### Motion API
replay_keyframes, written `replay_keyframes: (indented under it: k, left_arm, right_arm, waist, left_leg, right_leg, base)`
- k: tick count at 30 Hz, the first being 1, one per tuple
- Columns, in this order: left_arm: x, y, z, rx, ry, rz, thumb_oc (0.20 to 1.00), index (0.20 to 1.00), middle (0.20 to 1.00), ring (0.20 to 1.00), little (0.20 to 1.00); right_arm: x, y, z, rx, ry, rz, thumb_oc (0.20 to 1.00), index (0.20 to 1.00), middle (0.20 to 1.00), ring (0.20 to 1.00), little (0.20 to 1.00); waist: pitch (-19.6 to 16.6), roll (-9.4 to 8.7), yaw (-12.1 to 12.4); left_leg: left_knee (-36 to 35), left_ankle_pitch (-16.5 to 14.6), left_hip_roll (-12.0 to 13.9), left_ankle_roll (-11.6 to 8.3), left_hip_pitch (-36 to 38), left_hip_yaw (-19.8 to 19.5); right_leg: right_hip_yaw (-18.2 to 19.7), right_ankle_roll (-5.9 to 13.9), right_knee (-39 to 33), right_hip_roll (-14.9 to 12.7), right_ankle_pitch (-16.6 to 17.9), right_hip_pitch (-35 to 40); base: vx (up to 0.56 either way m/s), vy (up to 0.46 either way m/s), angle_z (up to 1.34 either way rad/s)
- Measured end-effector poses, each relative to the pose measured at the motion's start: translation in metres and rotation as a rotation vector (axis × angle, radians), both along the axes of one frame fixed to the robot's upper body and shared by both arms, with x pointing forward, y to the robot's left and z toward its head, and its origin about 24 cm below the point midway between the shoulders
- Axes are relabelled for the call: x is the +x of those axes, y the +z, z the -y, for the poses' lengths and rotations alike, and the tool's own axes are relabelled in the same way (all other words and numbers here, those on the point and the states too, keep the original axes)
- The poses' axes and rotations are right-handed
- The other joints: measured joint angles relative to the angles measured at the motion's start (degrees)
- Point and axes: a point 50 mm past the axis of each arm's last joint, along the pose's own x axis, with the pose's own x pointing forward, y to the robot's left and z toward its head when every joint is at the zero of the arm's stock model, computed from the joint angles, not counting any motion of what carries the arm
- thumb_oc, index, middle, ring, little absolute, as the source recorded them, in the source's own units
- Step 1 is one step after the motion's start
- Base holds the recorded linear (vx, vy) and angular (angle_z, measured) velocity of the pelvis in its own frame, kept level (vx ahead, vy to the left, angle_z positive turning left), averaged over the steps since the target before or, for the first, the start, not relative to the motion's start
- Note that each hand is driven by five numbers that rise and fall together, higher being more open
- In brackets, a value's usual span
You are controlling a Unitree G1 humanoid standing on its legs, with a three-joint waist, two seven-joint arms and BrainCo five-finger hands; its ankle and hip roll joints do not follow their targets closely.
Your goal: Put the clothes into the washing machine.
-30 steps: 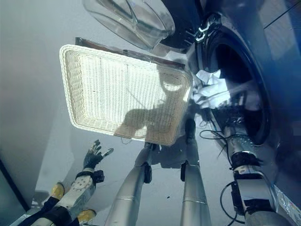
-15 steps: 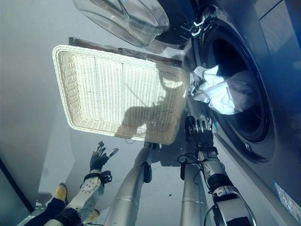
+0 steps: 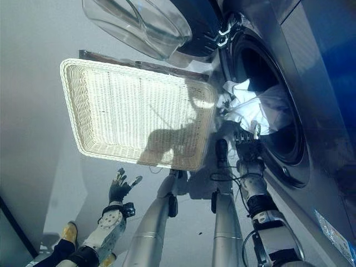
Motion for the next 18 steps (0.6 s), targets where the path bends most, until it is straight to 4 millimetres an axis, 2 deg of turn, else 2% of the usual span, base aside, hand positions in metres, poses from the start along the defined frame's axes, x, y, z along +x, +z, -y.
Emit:
replay_keyframes:
  k: [3,7,10,14,18]
  left_arm:
    - [0.0,-0.002,0.0,0.001,-0.002,-0.008,1.0,1.0,1.0,1.0,1.0]
    - [-0.001,-0.004,0.001,0.0,0.001,-0.014,1.0,1.0,1.0,1.0,1.0]
    - [0.001,-0.005,0.004,-0.002,-0.005,-0.02,1.0,1.0,1.0,1.0,1.0]
    - [0.008,0.001,0.014,-0.022,-0.017,0.004,1.0,1.0,1.0,1.0,1.0]
    - [0.013,0.006,0.019,-0.024,-0.033,0.026,1.0,1.0,1.0,1.0,1.0]
  right_arm:
    - [-0.004,-0.022,0.006,-0.069,0.011,-0.139,1.0,1.0,1.0,1.0,1.0]
    - [-0.004,-0.033,0.002,-0.135,0.036,-0.219,1.0,1.0,1.0,1.0,1.0]
    - [0.003,-0.022,-0.001,-0.162,0.028,-0.194,1.0,1.0,1.0,1.0,1.0]
    - [0.011,-0.001,0.005,-0.185,-0.056,-0.135,1.0,1.0,1.0,1.0,1.0]
    - [0.021,0.027,0.007,-0.176,-0.159,-0.068,1.0,1.0,1.0,1.0,1.0]
  waist:
    - [0.0,0.0,0.58]
    - [-0.01,0.02,1.11]
    - [0.02,0.26,1.36]
    - [-0.02,0.73,2.69]
    - [0.0,1.42,3.2]
  left_leg:
    - [-0.03,-0.04,-0.02,-0.01,-0.35,-0.1]
    - [-0.02,0.0,-0.05,0.05,-1.5,-0.21]
    - [-0.02,0.1,-0.19,0.17,-2.39,-0.23]
    - [0.01,0.22,-0.18,0.06,-3.97,-0.31]
    - [-0.14,0.78,-0.16,-0.18,-6.9,-1.11]
  right_leg:
    - [-0.02,-0.05,-0.05,0.0,-0.02,-0.36]
    - [-0.05,-0.13,-0.06,-0.01,0.02,-1.5]
    - [-0.06,-0.15,0.02,-0.16,0.05,-2.41]
    - [-0.13,-0.3,0.83,-0.19,-0.09,-4.31]
    - [-0.79,-0.39,1.26,-0.18,-0.13,-7.17]
  base:
    - [0.0,-0.011,0.0]
    - [0.0,0.008,0.0]
    - [0.0,0.0,0.0]
    - [0.04,0.011,0.01]
    - [0.04,-0.006,0.06]
